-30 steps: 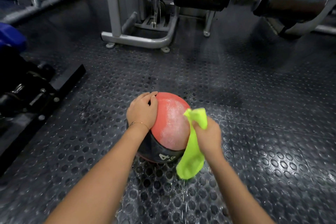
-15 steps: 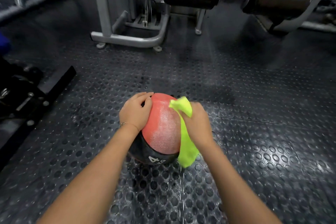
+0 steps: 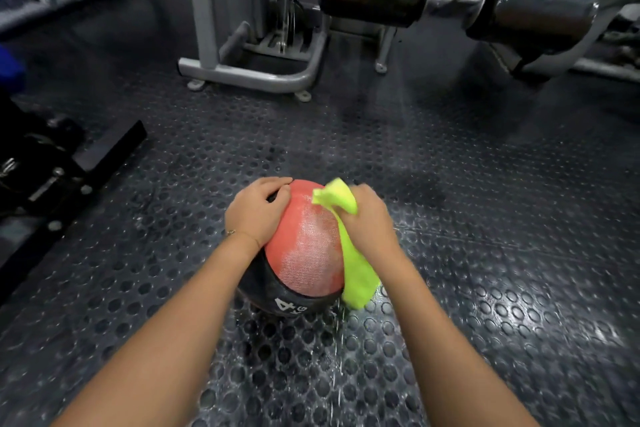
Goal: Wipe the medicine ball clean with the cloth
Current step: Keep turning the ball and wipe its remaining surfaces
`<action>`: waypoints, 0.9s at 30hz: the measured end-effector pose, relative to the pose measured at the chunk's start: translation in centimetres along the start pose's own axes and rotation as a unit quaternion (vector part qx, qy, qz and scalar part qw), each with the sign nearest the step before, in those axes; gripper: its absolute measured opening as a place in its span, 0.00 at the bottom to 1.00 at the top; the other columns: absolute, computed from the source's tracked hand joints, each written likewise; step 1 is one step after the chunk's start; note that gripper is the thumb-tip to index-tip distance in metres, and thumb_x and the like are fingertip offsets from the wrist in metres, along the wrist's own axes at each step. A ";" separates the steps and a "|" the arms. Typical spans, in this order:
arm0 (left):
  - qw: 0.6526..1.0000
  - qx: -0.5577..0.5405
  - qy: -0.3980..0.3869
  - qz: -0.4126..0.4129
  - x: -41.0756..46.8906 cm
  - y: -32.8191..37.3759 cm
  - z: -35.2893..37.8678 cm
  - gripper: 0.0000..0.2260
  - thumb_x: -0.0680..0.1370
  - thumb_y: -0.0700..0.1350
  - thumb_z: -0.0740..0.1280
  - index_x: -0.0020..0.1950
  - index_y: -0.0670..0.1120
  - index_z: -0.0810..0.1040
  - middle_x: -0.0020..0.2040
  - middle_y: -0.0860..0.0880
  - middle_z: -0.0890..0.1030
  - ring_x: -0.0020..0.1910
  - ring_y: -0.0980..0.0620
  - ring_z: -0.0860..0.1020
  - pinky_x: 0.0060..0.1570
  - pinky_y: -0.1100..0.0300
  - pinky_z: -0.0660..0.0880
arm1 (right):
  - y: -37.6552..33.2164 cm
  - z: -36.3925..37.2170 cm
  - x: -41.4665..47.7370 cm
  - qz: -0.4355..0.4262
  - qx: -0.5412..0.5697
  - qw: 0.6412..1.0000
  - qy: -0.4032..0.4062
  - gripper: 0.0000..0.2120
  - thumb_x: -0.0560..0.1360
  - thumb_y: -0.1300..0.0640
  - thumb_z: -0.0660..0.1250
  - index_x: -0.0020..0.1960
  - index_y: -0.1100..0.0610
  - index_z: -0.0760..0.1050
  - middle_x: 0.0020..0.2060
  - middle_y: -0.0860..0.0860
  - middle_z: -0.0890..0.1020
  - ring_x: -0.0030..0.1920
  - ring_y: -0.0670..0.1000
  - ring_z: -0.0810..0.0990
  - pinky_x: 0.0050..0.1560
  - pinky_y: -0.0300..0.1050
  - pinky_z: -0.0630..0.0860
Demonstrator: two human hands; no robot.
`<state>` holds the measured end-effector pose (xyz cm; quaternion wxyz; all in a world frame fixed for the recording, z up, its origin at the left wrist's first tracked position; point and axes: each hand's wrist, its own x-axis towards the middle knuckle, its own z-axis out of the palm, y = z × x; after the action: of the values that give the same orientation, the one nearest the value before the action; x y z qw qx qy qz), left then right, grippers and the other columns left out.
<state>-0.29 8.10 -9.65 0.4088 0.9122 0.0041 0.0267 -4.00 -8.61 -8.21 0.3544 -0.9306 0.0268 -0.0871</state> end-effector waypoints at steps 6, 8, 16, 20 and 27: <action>0.999 -0.017 -0.019 -0.041 0.9 0.7 -0.1 0.12 0.78 0.57 0.59 0.57 0.61 0.79 0.63 0.59 0.77 0.63 0.54 0.74 0.55 0.60 0.69 | 1.4 1.5 -2.8 -0.024 0.020 0.996 0.085 0.06 0.74 0.57 0.64 0.49 0.55 0.78 0.43 0.50 0.75 0.46 0.53 0.73 0.45 0.45 0.67; 0.998 -0.009 -0.032 -0.044 1.6 1.0 -0.1 0.13 0.77 0.58 0.59 0.57 0.62 0.79 0.62 0.59 0.78 0.63 0.53 0.74 0.56 0.59 0.69 | 2.1 2.3 -6.6 -0.019 0.064 0.992 0.109 0.09 0.73 0.57 0.63 0.52 0.52 0.78 0.45 0.47 0.75 0.47 0.49 0.73 0.48 0.42 0.69; 1.000 -0.016 -0.019 -0.014 0.4 0.5 -0.4 0.12 0.79 0.55 0.59 0.58 0.61 0.78 0.63 0.61 0.76 0.64 0.57 0.72 0.53 0.63 0.66 | 0.9 1.4 -2.9 0.044 0.084 0.991 0.091 0.05 0.74 0.56 0.65 0.41 0.56 0.77 0.38 0.53 0.76 0.40 0.52 0.73 0.39 0.41 0.63; 0.999 -0.003 -0.007 -0.044 0.5 0.6 -0.3 0.13 0.78 0.57 0.58 0.58 0.62 0.78 0.63 0.60 0.77 0.63 0.54 0.74 0.55 0.59 0.70 | 0.4 0.8 0.7 0.008 0.015 0.999 0.038 0.10 0.74 0.55 0.65 0.34 0.52 0.74 0.34 0.52 0.74 0.37 0.53 0.72 0.36 0.44 0.63; 0.997 0.032 -0.035 -0.064 1.9 1.6 0.2 0.14 0.78 0.58 0.57 0.59 0.62 0.78 0.62 0.56 0.78 0.62 0.50 0.75 0.53 0.58 0.70 | 2.9 5.9 -12.6 0.016 0.064 0.990 0.123 0.25 0.60 0.74 0.59 0.51 0.56 0.78 0.45 0.46 0.76 0.48 0.51 0.74 0.50 0.30 0.66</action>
<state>1.56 6.91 -8.48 0.3806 0.9229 0.0485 -0.0316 -15.33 -5.48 -16.23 0.4088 -0.8876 0.0792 -0.1967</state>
